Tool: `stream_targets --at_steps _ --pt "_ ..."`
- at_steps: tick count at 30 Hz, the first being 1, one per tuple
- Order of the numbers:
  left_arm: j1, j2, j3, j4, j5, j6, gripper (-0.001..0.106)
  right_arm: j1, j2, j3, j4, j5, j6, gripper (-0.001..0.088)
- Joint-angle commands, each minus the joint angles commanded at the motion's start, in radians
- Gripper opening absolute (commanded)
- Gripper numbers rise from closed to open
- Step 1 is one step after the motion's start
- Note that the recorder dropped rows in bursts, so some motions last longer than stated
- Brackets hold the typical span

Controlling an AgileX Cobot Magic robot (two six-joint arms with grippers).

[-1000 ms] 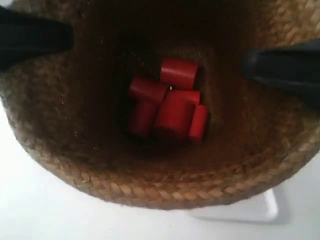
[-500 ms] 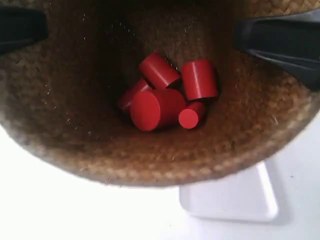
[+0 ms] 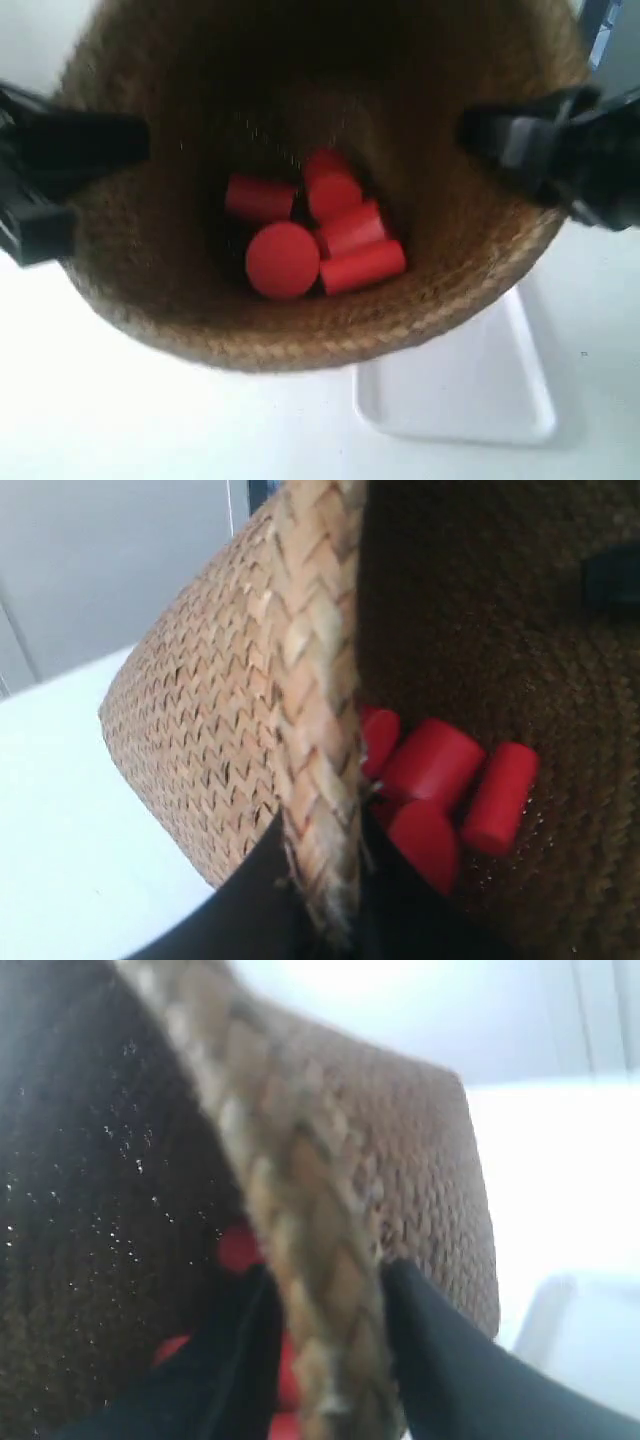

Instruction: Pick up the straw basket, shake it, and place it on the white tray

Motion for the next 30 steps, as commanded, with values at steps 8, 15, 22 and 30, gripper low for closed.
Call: stream_targets --at_steps 8,15,22,30 --pt "0.0 0.075 0.104 -0.061 -0.267 0.085 0.0 -0.003 0.066 0.158 -0.039 -0.34 0.024 0.0" --pt "0.0 -0.033 -0.032 -0.085 -0.112 0.046 0.0 -0.001 -0.09 0.06 -0.079 -0.1 0.106 0.0" --pt "0.0 0.057 0.002 -0.153 -0.11 0.11 0.0 0.0 0.03 0.064 -0.077 -0.158 0.132 0.0" --pt "0.0 0.117 0.067 -0.117 -0.245 0.14 0.0 0.012 0.151 0.091 -0.23 -0.291 0.183 0.0"
